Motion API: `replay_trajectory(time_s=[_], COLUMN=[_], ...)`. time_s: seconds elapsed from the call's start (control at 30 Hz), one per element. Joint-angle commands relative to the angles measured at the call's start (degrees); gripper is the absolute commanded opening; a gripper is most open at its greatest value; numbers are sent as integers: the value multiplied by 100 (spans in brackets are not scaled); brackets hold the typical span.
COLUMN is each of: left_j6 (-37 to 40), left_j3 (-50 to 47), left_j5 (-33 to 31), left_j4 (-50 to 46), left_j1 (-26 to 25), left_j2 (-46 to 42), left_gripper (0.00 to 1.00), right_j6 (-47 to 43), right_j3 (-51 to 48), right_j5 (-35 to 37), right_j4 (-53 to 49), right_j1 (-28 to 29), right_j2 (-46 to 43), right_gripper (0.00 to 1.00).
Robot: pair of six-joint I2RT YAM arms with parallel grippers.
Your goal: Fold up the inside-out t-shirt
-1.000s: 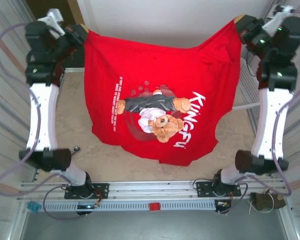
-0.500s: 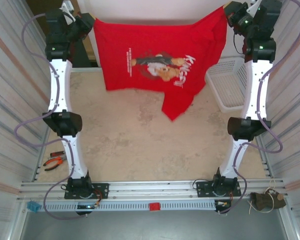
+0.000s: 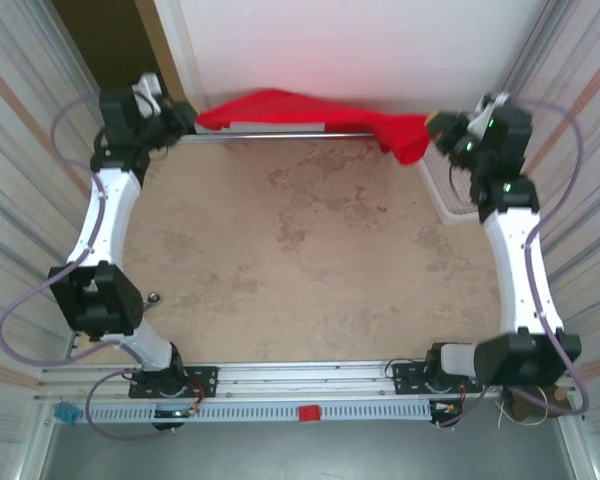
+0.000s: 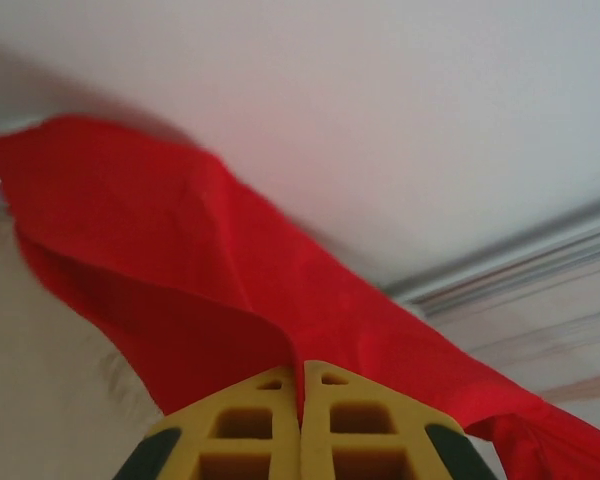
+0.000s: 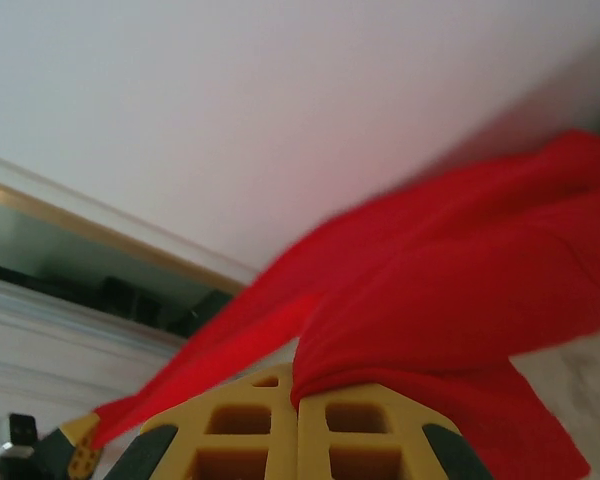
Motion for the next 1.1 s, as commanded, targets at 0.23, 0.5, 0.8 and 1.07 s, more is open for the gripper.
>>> replay_trajectory(time_s=[0.23,0.5,0.8,1.07], left_j6=[664,629,765,979], left_j3=[-3781,-5065,-5362,-5263], left_j5=[-915,-1347,-1482,-1807], left_j4=[-618,-1099,-1454,-2067], left_j1=[-70,-237,-250,-233], left_j2=[-1985,-2351,-2795,-3327], left_gripper=[0,0,0,1], right_j6=[380,1280,1498,1653], right_j3=[-4164,-5236,-5146,-4671], right_j5=[1671,2362,2431,2560], right_j4=[-1445,-2636,-3257,-3901], right_j1=[1718,2435,2691,3039], right_j2=[-3106,-4245,-4547,-4926], right_gripper=[0,0,0,0])
